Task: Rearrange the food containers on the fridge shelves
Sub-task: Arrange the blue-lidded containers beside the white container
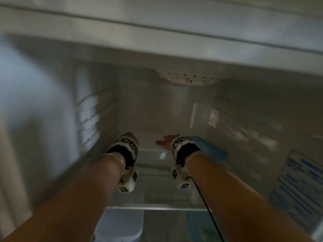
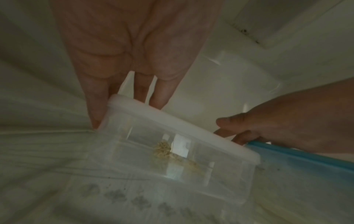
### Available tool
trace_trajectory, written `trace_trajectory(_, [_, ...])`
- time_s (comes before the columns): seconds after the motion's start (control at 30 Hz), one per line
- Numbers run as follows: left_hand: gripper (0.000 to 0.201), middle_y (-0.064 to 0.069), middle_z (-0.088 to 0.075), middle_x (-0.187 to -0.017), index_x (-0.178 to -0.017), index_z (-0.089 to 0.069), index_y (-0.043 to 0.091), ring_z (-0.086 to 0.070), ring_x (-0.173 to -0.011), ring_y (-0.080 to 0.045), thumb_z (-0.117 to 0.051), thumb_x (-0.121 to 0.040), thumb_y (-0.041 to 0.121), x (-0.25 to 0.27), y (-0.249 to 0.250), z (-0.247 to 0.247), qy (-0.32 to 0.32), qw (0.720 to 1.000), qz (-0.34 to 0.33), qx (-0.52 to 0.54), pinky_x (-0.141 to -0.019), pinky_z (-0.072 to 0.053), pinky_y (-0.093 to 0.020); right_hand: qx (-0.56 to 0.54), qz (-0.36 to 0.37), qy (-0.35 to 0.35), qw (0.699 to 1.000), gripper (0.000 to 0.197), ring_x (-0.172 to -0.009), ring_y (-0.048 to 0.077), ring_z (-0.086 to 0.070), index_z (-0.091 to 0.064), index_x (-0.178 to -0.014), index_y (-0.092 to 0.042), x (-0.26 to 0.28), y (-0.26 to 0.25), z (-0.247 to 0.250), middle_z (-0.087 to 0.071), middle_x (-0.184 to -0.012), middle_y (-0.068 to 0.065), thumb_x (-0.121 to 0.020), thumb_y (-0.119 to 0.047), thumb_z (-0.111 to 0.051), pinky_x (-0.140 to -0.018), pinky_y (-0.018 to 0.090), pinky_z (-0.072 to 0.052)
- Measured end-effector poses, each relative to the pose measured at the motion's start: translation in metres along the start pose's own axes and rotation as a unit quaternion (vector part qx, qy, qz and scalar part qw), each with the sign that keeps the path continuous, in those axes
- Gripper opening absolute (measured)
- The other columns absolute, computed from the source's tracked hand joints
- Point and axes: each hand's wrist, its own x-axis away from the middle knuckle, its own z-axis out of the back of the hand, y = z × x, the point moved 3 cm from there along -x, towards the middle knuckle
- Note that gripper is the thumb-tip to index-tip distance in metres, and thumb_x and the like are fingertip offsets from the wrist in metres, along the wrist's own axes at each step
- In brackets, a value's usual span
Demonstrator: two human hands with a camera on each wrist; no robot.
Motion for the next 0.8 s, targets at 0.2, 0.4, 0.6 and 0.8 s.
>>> trace_trajectory(0.2, [0.058, -0.005, -0.041, -0.147, -0.138, -0.046, 0.016, -0.039, -0.136, -0.023, -0.058, -0.083, 0.028, 0.039, -0.015, -0.003, 0.024, 0.985, -0.070, -0.157, -0.109, -0.041, -0.035, 0.047, 0.040, -0.004, 0.998, 0.084, -0.149, 0.030, -0.001, -0.018, -0.151, -0.020, 0.030, -0.016, -0.012, -0.010, -0.161, 0.001, -0.086, -0.073, -0.018, -0.120, 0.054, -0.001])
trace_trajectory(0.4, [0.047, -0.008, -0.050, -0.133, -0.127, -0.057, 0.013, -0.047, -0.124, -0.029, -0.062, -0.081, 0.024, 0.084, -0.021, -0.003, -0.008, 0.976, -0.056, -0.211, -0.096, -0.051, -0.041, -0.035, 0.053, 0.011, 0.998, 0.070, -0.146, 0.024, -0.020, -0.020, -0.151, -0.017, 0.066, -0.010, -0.020, -0.015, -0.160, 0.005, -0.094, -0.058, -0.029, -0.121, 0.039, -0.016])
trace_trajectory(0.6, [0.045, -0.010, -0.055, -0.135, -0.127, -0.055, 0.011, -0.052, -0.124, -0.030, -0.061, -0.084, 0.026, 0.090, -0.026, -0.014, -0.042, 0.997, -0.048, -0.051, -0.100, -0.049, -0.038, -0.102, 0.030, 0.026, 0.994, 0.061, -0.146, 0.025, -0.020, -0.020, -0.151, -0.016, 0.089, 0.000, -0.033, -0.014, -0.160, 0.005, -0.098, -0.046, -0.033, -0.120, 0.036, -0.017])
trace_trajectory(0.8, [0.053, -0.016, -0.043, -0.146, -0.139, -0.042, 0.003, -0.043, -0.134, -0.031, -0.055, -0.091, 0.022, 0.063, -0.029, -0.017, -0.004, 0.992, 0.006, 0.126, -0.112, -0.036, -0.036, -0.113, -0.025, 0.095, 0.989, 0.061, -0.134, 0.032, -0.042, -0.036, -0.142, -0.003, 0.101, 0.009, -0.040, -0.039, -0.149, 0.016, -0.098, -0.045, -0.035, -0.111, 0.040, -0.036])
